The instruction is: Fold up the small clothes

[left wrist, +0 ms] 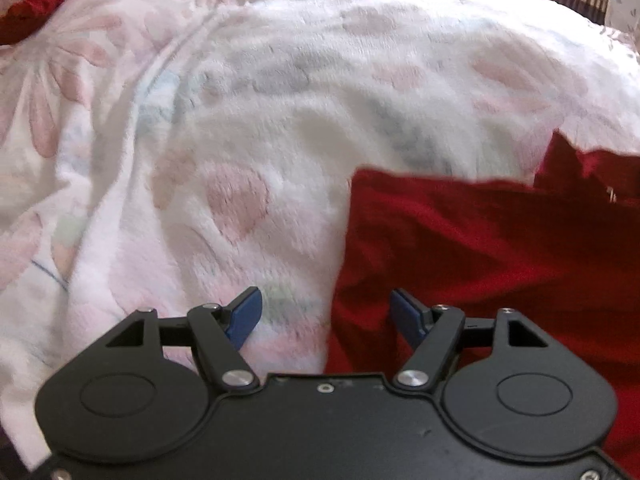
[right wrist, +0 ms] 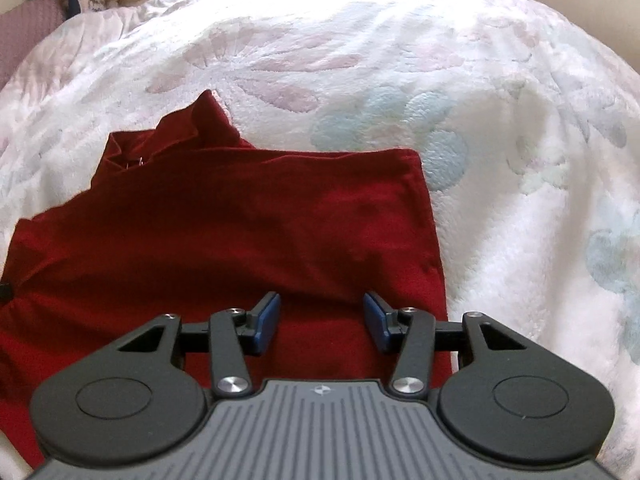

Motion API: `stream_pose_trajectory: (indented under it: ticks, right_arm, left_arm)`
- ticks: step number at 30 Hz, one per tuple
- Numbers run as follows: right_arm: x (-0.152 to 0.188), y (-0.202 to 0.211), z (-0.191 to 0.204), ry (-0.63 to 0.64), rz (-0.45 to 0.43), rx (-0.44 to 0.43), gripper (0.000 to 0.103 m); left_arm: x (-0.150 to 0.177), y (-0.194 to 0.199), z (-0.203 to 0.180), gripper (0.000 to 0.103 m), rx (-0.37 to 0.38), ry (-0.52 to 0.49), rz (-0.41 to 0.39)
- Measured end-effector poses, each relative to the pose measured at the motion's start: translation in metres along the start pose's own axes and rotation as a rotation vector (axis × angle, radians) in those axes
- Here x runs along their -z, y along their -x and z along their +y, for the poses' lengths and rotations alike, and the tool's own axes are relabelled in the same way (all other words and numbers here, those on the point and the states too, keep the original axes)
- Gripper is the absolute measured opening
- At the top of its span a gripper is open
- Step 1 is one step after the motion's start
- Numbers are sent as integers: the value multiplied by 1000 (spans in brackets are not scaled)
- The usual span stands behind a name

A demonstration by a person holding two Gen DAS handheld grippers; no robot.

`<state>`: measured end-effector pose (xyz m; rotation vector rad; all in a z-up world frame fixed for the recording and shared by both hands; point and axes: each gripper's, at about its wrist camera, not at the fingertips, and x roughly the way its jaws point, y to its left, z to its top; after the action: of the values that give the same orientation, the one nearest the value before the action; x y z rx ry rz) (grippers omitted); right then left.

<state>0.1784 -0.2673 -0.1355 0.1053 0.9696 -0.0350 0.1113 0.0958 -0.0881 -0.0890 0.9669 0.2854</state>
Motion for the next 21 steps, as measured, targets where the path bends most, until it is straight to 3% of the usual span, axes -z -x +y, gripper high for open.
stream_pose_trajectory:
  ticks: [8, 10, 15, 21]
  right_arm:
    - [-11, 22, 24, 70, -72, 42, 63]
    - [-1, 34, 18, 62, -76, 27, 71]
    - [37, 62, -23, -82, -19, -50, 72]
    - [81, 87, -53, -212, 29, -64, 72]
  left_arm:
    - [-5, 38, -25, 72, 63, -108, -71]
    - [6, 46, -29, 72, 81, -147, -60]
    - [46, 65, -36, 72, 110, -240, -27]
    - [90, 64, -40, 72, 126, -271, 54]
